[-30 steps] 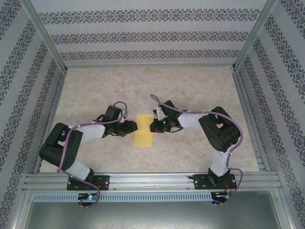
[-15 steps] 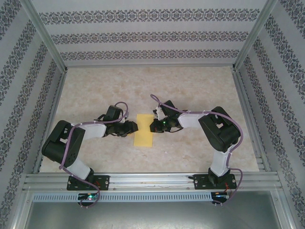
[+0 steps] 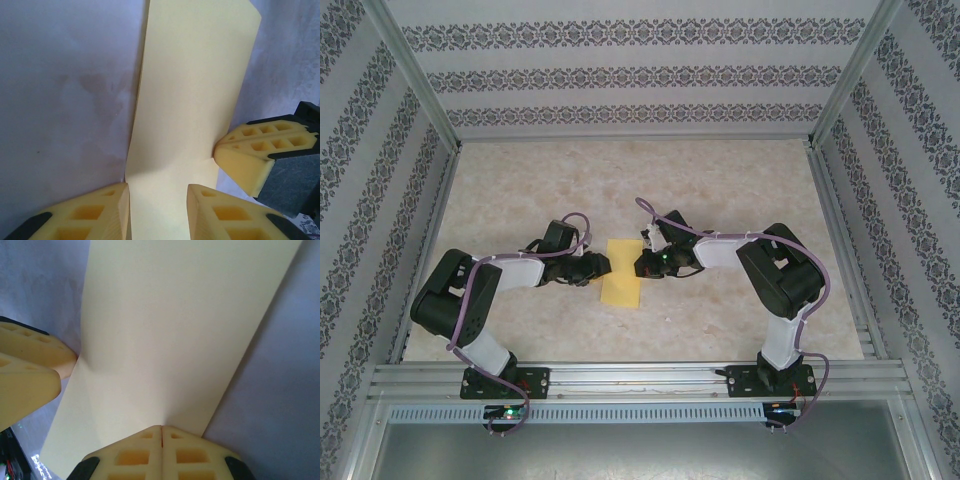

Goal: Fold a paper plane with a square sheet of paper (fold left side to right side)
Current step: Third fold the triangle at the center of the table.

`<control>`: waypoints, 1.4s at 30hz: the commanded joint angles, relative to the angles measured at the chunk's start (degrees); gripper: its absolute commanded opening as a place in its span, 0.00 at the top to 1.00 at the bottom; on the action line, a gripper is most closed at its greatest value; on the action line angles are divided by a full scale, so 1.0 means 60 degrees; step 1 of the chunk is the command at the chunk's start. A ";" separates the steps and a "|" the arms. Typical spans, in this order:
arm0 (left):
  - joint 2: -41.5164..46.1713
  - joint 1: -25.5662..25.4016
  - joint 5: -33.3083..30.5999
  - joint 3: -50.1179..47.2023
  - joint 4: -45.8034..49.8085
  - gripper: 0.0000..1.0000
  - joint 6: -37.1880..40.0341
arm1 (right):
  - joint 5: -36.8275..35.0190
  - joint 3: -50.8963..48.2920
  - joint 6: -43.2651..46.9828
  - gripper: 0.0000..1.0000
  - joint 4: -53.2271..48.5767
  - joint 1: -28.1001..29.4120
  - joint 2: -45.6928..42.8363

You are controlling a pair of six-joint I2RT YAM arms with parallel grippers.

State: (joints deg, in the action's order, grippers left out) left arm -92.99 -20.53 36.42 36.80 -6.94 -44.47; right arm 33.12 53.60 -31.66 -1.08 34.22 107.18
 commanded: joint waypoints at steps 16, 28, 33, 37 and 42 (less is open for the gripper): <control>0.0359 -0.0034 -0.0340 -0.0188 0.0514 0.68 -0.0480 | -0.0071 -0.0189 0.0133 1.00 -0.0554 -0.0079 0.0111; 0.0102 -0.0116 -0.0106 -0.0206 0.0157 0.76 -0.0659 | -0.0052 -0.0215 0.0136 1.00 -0.0538 -0.0107 0.0111; 0.0270 -0.0127 -0.0152 -0.0238 0.0146 0.83 -0.0693 | -0.0053 -0.0218 0.0139 1.00 -0.0523 -0.0109 0.0074; 0.0377 -0.0137 -0.0167 -0.0264 0.0202 0.87 -0.0713 | -0.0057 -0.0218 0.0141 1.00 -0.0523 -0.0118 0.0053; 0.0505 -0.0148 -0.0164 -0.0323 0.0318 0.95 -0.0693 | -0.0064 -0.0211 0.0162 1.00 -0.0526 -0.0122 0.0001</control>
State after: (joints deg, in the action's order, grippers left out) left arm -91.55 -20.67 35.38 35.81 -5.39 -48.49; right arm 33.54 53.60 -31.62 -1.32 33.85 107.18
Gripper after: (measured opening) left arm 0.063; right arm 0.050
